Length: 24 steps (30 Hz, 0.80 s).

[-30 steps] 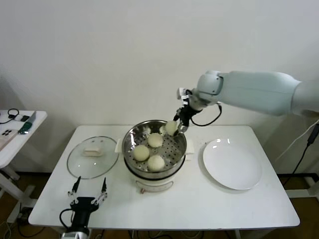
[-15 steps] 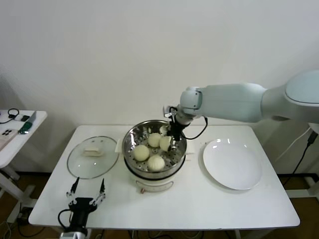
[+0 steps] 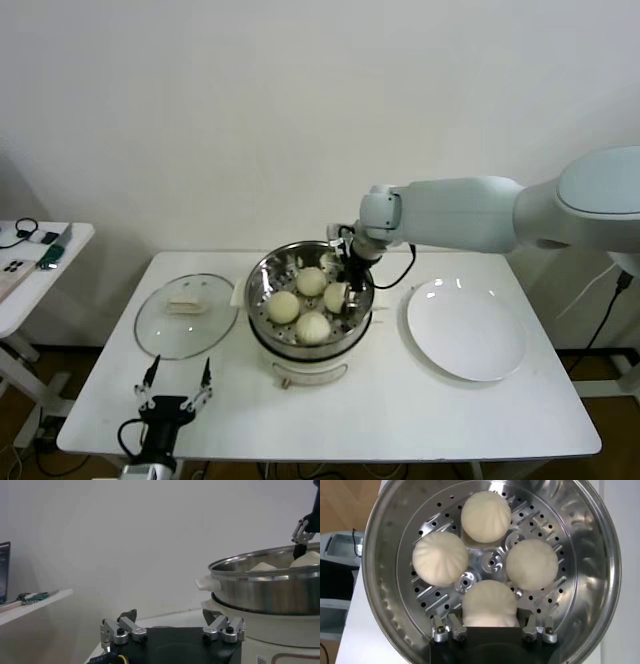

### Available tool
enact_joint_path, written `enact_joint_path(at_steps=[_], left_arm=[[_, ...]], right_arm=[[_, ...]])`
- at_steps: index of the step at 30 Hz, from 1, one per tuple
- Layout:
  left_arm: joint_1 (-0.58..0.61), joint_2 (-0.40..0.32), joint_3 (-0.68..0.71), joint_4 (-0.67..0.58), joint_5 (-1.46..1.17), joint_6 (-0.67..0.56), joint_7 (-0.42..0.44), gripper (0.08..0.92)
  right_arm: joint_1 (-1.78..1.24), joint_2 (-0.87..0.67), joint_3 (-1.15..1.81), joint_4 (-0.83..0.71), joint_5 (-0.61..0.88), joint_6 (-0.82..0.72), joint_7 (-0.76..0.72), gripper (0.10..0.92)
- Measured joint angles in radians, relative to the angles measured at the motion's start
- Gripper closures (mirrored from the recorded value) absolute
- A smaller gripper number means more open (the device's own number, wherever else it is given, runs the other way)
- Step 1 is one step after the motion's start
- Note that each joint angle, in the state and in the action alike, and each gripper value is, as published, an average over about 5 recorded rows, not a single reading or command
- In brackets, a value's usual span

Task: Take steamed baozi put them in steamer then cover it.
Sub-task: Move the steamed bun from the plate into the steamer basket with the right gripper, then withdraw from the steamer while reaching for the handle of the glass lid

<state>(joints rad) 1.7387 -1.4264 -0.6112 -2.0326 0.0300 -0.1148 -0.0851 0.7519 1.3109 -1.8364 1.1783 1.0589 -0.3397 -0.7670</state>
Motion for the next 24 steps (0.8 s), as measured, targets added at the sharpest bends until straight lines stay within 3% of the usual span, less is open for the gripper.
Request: enact_joint_path(at_steps=[5,15,24], left_arm=[[0.0,-0.001,0.0,0.0,0.0,0.0,0.0,0.177],[-0.002,-0.002,0.001,-0.001,0.002,0.001,0.0,0.177],[-0.003,-0.002,-0.004,-0.001,0.004,-0.001,-0.004,0.177]], right_arm=[[0.002,-0.007,0.003,0.001,0.001,-0.002,-0.007,0.205],[0.028,-0.05,0.036,0.002,0.022,0.019,-0.047,0.203],[0.039,-0.181,0.126,0.034,0.039,0.096,-0.027,0.203]])
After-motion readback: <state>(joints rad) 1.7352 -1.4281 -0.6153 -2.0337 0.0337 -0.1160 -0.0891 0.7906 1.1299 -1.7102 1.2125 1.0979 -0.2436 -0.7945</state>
